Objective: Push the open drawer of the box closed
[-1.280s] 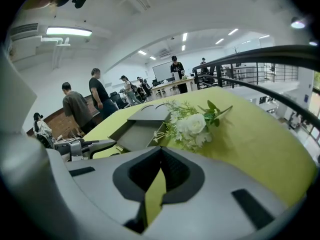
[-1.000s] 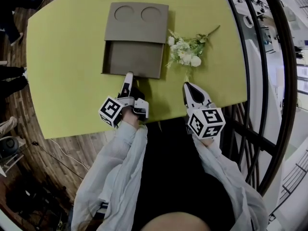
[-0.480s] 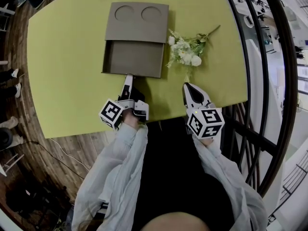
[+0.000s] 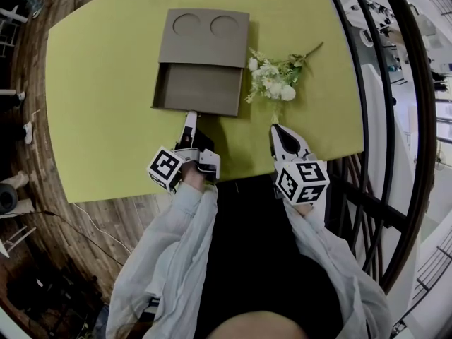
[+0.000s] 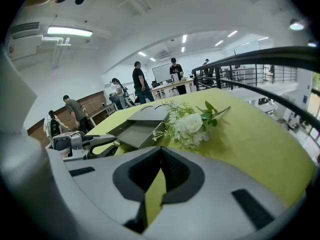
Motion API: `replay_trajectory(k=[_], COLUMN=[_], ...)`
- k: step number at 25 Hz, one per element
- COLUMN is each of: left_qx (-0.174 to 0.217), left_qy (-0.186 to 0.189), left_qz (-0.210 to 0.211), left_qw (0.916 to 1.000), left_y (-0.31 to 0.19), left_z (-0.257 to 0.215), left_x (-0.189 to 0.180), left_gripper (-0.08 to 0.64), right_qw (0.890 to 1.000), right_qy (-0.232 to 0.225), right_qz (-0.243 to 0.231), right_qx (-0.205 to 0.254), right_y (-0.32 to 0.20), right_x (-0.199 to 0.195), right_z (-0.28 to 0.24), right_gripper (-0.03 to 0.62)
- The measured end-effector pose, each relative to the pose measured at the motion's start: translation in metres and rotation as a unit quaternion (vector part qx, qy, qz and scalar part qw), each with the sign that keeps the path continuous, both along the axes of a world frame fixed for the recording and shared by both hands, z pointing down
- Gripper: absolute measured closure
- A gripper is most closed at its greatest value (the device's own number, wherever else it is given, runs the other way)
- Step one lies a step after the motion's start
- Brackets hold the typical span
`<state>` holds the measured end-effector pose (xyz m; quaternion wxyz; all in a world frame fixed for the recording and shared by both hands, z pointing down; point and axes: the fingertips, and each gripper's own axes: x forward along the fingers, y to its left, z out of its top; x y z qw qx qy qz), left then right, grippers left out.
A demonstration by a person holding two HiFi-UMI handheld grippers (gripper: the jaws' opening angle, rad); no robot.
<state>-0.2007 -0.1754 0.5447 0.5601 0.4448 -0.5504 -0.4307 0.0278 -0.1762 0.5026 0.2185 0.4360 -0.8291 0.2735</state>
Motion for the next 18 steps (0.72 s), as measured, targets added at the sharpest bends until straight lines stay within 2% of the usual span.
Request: replay_trajectory(k=[4, 7, 11, 18], left_qx=[-0.004, -0.009, 0.005, -0.007], left_qy=[-0.006, 0.005, -0.006, -0.008], left_qz=[0.001, -0.002, 0.0, 0.0], left_qw=[1.0, 0.9999, 1.0, 0.9999], left_y=[0.001, 0.002, -0.006, -0.005], left_z=[0.001, 0.003, -0.004, 0.009], left_x=[0.0, 0.001, -0.003, -0.007], left_gripper=[0.446, 0.448, 0.448, 0.448], right_qw=[1.0, 1.0, 1.0, 1.0], right_qy=[-0.001, 0.0, 0.002, 0.003], right_qz=[0.001, 0.001, 0.003, 0.007], right_qx=[0.002, 0.005, 0.007, 0.005], right_y=[0.001, 0.001, -0.002, 0.0], right_x=[0.001, 0.001, 0.001, -0.003], right_z=[0.0, 0.0, -0.001, 0.001], right_gripper=[0.586, 0.584, 0.585, 0.585])
